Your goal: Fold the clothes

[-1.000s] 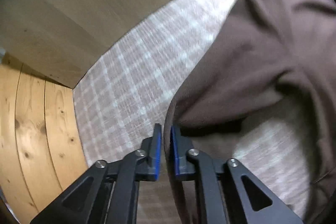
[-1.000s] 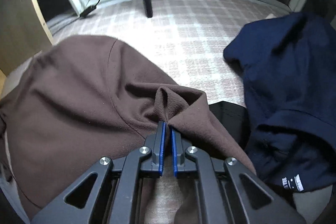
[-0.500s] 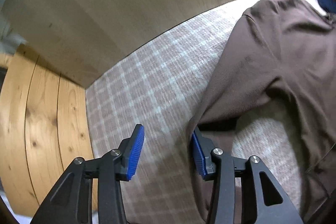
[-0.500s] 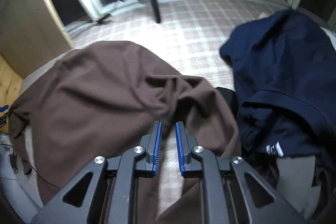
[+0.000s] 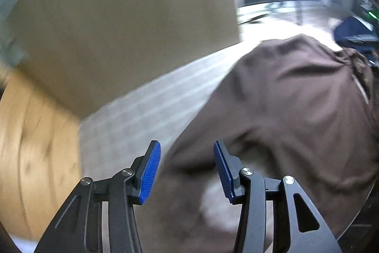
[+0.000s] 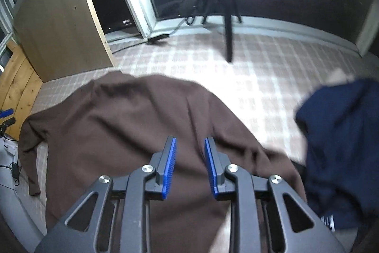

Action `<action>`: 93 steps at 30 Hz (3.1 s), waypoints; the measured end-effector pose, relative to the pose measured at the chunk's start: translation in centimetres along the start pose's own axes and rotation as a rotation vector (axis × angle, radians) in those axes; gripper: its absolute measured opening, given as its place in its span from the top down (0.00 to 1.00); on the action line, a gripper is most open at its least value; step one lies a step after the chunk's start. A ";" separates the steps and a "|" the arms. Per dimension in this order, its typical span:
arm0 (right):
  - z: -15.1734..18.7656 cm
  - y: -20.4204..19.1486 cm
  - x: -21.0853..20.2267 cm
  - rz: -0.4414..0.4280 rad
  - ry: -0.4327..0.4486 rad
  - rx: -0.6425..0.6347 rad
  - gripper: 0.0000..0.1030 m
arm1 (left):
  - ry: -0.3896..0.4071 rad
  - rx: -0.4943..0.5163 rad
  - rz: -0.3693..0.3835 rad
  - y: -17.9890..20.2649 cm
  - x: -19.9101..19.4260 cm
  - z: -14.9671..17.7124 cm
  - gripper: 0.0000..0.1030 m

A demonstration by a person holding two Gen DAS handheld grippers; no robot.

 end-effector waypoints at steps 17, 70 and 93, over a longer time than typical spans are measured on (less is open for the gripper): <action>-6.8 -3.9 12.7 -0.108 -0.073 -0.206 0.65 | 0.014 0.074 0.232 11.4 18.3 -16.3 0.56; -2.3 -10.6 16.4 -0.259 -0.255 -0.485 0.79 | 0.007 0.284 0.377 17.8 16.0 -8.0 0.96; -8.1 -3.3 11.6 -0.065 0.009 -0.278 0.66 | 0.118 0.079 0.068 10.0 17.8 -13.8 0.91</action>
Point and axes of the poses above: each gripper's, at about its wrist camera, not at the fingertips, and x roughly the way its jaws point, y to its right, z to its underside, the point moved 3 cm from there along x, roughly the way its jaws point, and after that the axes turned 7 degrees about y, right-handed, at the moved point
